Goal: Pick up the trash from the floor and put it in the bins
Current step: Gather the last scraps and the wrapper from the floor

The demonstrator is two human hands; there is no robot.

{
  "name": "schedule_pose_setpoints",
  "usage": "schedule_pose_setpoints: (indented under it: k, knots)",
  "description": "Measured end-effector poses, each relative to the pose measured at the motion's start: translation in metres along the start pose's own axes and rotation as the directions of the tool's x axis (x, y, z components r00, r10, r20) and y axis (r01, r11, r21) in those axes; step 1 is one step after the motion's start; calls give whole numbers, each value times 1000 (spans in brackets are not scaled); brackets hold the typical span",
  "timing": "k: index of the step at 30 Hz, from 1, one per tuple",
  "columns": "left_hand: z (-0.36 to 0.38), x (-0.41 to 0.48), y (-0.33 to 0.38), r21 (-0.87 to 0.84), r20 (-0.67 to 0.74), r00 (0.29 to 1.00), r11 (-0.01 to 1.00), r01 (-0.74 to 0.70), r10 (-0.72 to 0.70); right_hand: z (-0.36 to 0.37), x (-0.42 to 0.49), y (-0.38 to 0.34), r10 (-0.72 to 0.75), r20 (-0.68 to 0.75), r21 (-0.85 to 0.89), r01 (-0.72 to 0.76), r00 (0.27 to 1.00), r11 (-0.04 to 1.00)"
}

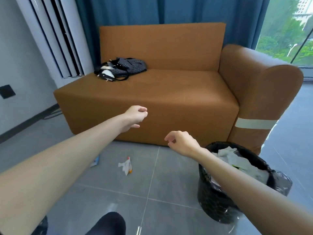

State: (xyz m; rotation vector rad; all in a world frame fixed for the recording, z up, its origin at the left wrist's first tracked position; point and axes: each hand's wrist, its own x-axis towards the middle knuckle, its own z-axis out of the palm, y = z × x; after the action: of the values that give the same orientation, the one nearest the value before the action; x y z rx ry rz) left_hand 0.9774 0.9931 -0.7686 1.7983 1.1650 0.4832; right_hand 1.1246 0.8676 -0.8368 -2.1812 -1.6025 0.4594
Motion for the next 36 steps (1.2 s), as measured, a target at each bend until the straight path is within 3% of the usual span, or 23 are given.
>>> schedule_pose_setpoints:
  k: [7,14,23,27,33,36]
  knots:
    - [-46,56,-111,16,-158,968,979,203,-198,86,71,-22,-43,168,-27,48,985,998]
    - [-63,122,-264,-27,-268,858,894,447,-438,201,157,-17,-51,315,-31,64,948,997]
    - [-67,164,-411,69,-316,720,742,667,-618,325,228,-3,148,456,31,-182,878,983]
    - [-69,185,-444,183,-332,711,697,693,-620,367,251,0,197,459,62,-253,866,966]
    - [-74,211,-482,435,-253,791,665,607,-557,402,259,-6,-4,285,-4,6,958,1000]
    - [-66,209,-486,434,-328,800,673,599,-502,418,258,-7,-151,251,18,151,956,988]
